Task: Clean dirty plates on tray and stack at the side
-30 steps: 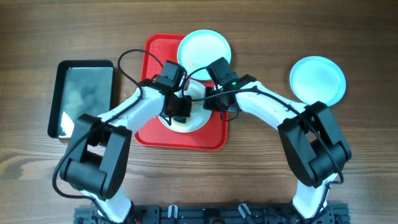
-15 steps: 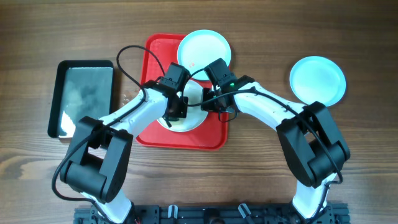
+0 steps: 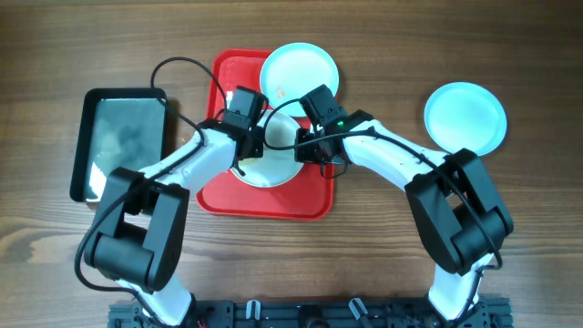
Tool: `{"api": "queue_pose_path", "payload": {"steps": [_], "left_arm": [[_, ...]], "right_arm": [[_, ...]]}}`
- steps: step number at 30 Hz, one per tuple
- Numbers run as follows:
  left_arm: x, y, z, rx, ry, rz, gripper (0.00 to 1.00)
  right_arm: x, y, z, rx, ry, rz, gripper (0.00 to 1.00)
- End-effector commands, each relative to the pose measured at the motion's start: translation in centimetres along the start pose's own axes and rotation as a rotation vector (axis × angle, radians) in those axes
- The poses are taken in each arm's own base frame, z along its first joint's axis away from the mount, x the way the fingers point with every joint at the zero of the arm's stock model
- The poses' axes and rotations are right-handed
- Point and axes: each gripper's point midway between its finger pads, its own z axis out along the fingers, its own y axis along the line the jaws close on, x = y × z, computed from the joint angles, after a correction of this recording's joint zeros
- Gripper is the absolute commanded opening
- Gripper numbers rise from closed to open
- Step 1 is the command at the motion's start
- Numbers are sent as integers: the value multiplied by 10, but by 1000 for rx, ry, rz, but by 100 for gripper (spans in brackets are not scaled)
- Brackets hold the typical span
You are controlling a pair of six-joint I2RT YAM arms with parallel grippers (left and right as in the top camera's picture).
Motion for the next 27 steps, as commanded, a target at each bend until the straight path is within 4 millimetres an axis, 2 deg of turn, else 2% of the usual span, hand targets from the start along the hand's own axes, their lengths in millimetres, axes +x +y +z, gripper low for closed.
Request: {"api": "queue_pose_path", "payload": {"steps": [1,6,14,20,27], "left_arm": [[7,2,17,51,33,-50,4],[10,-16,23,153,56,-55,4],[23,-53,12,380,127,0,4],[43,-57,7,418,208,38,4],[68,-40,6,347,303,74,4]], "right_arm": [[5,-14,7,41,23,-34,4],[7,-11,7,27,32,-68,4],[6,-9,7,17,30,-83,4],[6,-9,7,14,32,-86,4],[7,-9,7,14,33,-85,4]]}}
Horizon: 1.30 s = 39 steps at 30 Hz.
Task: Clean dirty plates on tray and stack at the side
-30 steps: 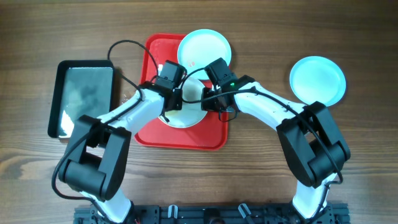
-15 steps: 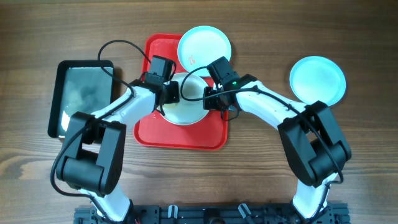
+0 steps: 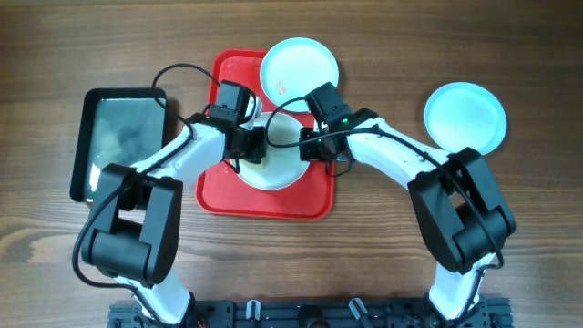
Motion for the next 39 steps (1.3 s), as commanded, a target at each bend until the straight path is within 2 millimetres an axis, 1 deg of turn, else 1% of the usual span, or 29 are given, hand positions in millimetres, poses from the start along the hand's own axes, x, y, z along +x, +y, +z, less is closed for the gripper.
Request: {"api": "queue_pose_path", "payload": {"steps": [1,5,6,9,11,14,17,22,29,35,39], "left_arm": [[49,7,17,-14,170,18,4],[49,22,10,-108,166,22,4],[44,29,4,-159,141,16,4],[31,43,-9,-256,71,-22,4],[22,45,-15,-278,26,-39,4],[14,38,-16,-240,-6,-41,4],[15,18,-12,-128,7,-44,4],[16,-2,-10,-10,22,-96,4],[19,-9,-1,39,49,-157,4],[10,-28,-1,144,30,-169,4],[8,-35,-1,166,22,-175,4]], "right_arm": [[10,-1,9,4,34,-32,4],[11,-1,9,5,35,-32,4],[11,-1,9,5,35,-32,4],[10,-1,9,5,33,-31,4],[10,-1,9,5,33,-32,4],[10,-1,9,4,34,-30,4],[10,0,9,1,35,-29,4],[10,1,9,-1,31,1,4],[6,8,9,-35,20,17,4],[7,10,9,-48,27,17,4],[7,10,9,-48,27,17,4]]}}
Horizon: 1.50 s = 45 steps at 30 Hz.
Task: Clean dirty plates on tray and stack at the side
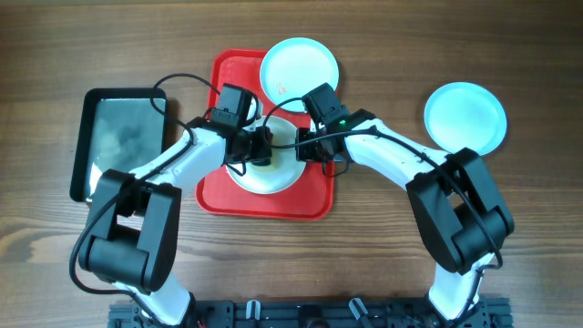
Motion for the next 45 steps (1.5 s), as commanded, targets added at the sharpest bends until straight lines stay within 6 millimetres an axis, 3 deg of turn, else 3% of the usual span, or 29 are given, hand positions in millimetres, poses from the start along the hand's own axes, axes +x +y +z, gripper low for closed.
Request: {"api": "queue_pose_path", "payload": {"steps": [1,6,13,20,28,33,37,42,45], "left_arm": [[10,-13,7,64,39,-24,4],[12,-13,12,43,39,-11,4],[13,21,10,-143,20,-22,4],[13,53,-3,-335,-5,-20,4],[-3,52,-31,-367,-92,10,4],[-2,61,-36,-376,-81,-17,4],[-18,49,-64,-345,-154,-15,4],[-54,21,-142,-272,-378,63,4],[-65,29,-184,-287,-492,60,4]], "right_arm": [[7,-1,8,-10,31,20,5],[7,-1,8,-10,32,20,4],[8,-2,8,-9,32,20,4],[8,-2,8,-9,33,20,4],[8,-2,8,-8,34,21,4],[9,-2,8,-6,37,22,4],[9,-2,8,-6,37,21,4],[9,-2,8,-10,40,20,4],[10,-1,8,-16,42,19,4]]}}
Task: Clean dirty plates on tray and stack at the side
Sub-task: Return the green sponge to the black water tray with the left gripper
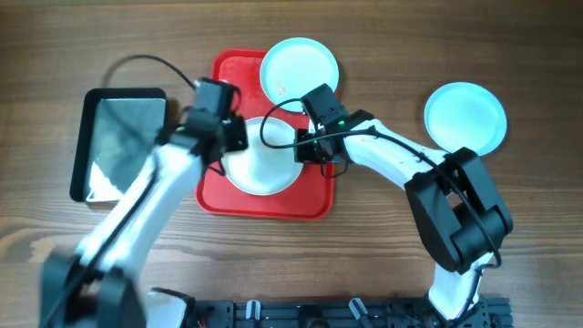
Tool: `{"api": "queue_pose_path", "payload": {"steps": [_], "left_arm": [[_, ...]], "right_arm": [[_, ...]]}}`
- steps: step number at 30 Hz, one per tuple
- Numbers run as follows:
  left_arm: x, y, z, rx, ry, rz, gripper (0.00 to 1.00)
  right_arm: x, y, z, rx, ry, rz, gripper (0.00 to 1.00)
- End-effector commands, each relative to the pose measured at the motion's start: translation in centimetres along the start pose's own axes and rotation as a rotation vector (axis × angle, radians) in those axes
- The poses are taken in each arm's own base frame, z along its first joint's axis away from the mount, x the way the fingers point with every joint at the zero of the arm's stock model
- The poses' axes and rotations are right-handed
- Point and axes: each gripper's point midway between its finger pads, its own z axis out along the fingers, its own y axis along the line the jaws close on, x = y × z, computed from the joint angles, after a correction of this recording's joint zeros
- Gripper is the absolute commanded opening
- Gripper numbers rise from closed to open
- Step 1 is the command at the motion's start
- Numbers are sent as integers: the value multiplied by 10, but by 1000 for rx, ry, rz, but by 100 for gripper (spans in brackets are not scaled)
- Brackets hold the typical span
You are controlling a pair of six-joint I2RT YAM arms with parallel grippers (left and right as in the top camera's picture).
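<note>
A white plate [262,171] lies on the red tray [264,202]. My right gripper [305,148] sits at the plate's right rim, its fingers closed on the edge. My left gripper [231,137] is at the plate's left rim; the arm is blurred by motion and its fingers do not show clearly, so any load is hidden. A second white plate [299,71] with a small reddish mark rests half on the tray's far right corner. A pale blue plate [465,117] lies alone on the table at the right.
A black rectangular bin [123,144] with greyish contents stands left of the tray. Cables loop from both wrists over the tray. Bare wooden table [510,237] lies in front of and behind the tray.
My left gripper has gone from the middle of the white plate to its left rim, toward the black bin, and the arm now shows blurred. The right gripper stays at the plate's right rim.
My left gripper was over the white plate's far part, then over its left part, then near its middle, while the right gripper stayed at the right rim. The plate shifted slightly on the tray. Now the left gripper is at the plate's left edge.
</note>
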Motion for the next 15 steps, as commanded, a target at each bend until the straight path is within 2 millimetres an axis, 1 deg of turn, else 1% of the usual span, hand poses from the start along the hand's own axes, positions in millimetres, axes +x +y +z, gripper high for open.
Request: {"api": "queue_pose_path", "payload": {"steps": [1,3,8,13,15], "left_arm": [[-52,34,-63,-49,-226,-5,4],[-59,58,-70,-102,-248,-5,4],[-63,117,-70,-213,-236,-44,4],[-62,177,-62,-315,-200,-66,4],[-57,192,-55,-335,-164,-48,4]], "right_arm": [[6,-5,6,5,23,12,4],[6,-5,6,6,23,12,4],[6,-4,6,-1,28,12,4],[7,-4,6,-1,28,8,4],[6,-4,6,-1,28,4,4]]}}
